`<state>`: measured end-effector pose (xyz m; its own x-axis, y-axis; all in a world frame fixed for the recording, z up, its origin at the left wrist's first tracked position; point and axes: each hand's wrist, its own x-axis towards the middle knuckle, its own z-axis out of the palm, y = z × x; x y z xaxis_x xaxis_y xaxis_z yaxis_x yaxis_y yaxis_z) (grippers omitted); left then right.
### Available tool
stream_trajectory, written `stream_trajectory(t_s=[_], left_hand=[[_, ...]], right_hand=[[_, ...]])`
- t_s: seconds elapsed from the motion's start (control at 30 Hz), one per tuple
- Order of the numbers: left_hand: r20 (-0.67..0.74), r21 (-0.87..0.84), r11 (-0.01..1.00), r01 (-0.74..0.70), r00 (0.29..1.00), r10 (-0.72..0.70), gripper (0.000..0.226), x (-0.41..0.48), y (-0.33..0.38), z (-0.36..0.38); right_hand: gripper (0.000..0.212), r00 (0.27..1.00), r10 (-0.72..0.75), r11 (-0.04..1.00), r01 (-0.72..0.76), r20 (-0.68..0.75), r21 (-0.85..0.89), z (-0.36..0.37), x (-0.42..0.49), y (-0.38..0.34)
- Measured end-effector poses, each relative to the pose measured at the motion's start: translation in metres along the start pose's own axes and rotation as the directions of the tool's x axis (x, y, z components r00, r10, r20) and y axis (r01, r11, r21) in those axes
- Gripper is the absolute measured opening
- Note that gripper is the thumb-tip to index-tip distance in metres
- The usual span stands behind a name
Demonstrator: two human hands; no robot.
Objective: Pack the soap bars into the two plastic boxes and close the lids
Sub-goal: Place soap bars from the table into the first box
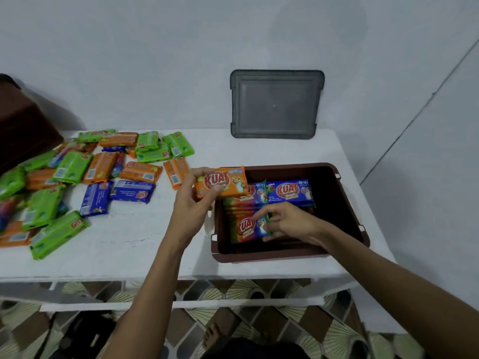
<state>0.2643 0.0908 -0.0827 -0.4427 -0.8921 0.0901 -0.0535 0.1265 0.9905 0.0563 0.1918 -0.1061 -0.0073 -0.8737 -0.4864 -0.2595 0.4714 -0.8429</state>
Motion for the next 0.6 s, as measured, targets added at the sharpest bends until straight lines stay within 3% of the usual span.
stream_trajectory(t_s=[0.03, 0.1, 0.2, 0.3, 0.37, 0.43, 0.53, 0.6], left_hand=[[0.014, 0.001, 1.0, 0.01, 1.0, -0.01, 0.029, 0.0, 0.0, 0.0], [0.04, -0.002, 1.0, 0.028, 0.999, -0.028, 0.031, 0.001, -0.001, -0.001], [0.073, 0.011, 0.999, 0.034, 0.997, -0.035, 0.032, 0.002, -0.001, -0.003], [0.112, 0.008, 0.999, 0.037, 0.993, -0.037, 0.034, 0.003, 0.0, -0.004], [0.133, -0.014, 0.999, 0.05, 0.99, -0.048, 0.035, 0.003, 0.003, -0.003], [0.155, -0.027, 0.998, 0.062, 0.986, -0.057, 0.034, 0.003, 0.007, -0.001], [0.219, -0.043, 0.995, 0.088, 0.973, -0.077, 0.035, 0.002, 0.015, 0.007], [0.268, -0.046, 0.995, 0.088, 0.961, -0.072, 0.039, -0.001, 0.02, 0.016]], right_hand=[[0.03, 0.999, 0.037, 0.999, -0.037, 0.016, -0.027, 0.0, 0.006, 0.001], [0.034, 0.998, 0.062, 0.96, -0.062, -0.008, -0.275, 0.0, 0.015, 0.003], [0.036, 0.998, -0.033, 0.784, -0.008, -0.055, -0.621, 0.004, 0.02, 0.002], [0.046, 0.999, -0.037, 0.652, 0.04, 0.022, -0.757, 0.005, 0.021, 0.004], [0.055, 0.992, 0.035, 0.651, 0.072, 0.125, -0.755, 0.0, 0.016, 0.001], [0.051, 0.989, 0.031, 0.656, 0.091, 0.147, -0.749, -0.011, 0.006, -0.007], [0.02, 0.971, -0.231, 0.787, 0.153, -0.055, -0.597, -0.025, -0.013, -0.02], [0.017, 0.92, -0.304, 0.939, 0.245, -0.248, -0.242, -0.028, -0.028, -0.028]])
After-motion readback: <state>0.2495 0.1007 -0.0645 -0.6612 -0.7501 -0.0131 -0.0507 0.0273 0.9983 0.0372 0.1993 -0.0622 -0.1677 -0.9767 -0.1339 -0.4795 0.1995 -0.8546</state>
